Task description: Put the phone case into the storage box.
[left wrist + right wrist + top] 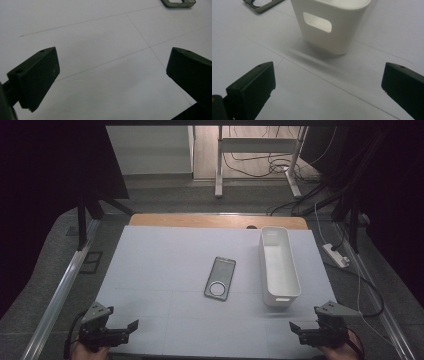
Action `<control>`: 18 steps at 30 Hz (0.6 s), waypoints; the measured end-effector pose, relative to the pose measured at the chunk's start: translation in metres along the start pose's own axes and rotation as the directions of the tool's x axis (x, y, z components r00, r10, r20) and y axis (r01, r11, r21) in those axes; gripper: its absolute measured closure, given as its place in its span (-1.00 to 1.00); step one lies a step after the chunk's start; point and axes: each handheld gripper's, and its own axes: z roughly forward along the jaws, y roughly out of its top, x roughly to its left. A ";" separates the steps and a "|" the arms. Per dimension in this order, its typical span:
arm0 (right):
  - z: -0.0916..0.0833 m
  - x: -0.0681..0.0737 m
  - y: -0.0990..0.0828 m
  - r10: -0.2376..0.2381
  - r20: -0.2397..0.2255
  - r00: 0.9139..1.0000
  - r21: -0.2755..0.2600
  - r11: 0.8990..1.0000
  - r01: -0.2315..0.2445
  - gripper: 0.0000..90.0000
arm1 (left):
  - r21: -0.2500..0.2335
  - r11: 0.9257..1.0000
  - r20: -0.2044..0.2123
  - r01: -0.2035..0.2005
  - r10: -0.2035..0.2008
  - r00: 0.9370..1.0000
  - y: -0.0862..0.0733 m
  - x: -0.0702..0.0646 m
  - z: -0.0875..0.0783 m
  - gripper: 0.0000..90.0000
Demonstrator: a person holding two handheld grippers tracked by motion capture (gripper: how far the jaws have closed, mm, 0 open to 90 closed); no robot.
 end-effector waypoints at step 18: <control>-0.002 0.000 -0.001 -0.002 0.008 1.000 0.000 1.000 0.002 -1.00 | 0.010 0.997 0.041 -0.076 0.075 0.996 0.032 -0.007 0.020 -1.00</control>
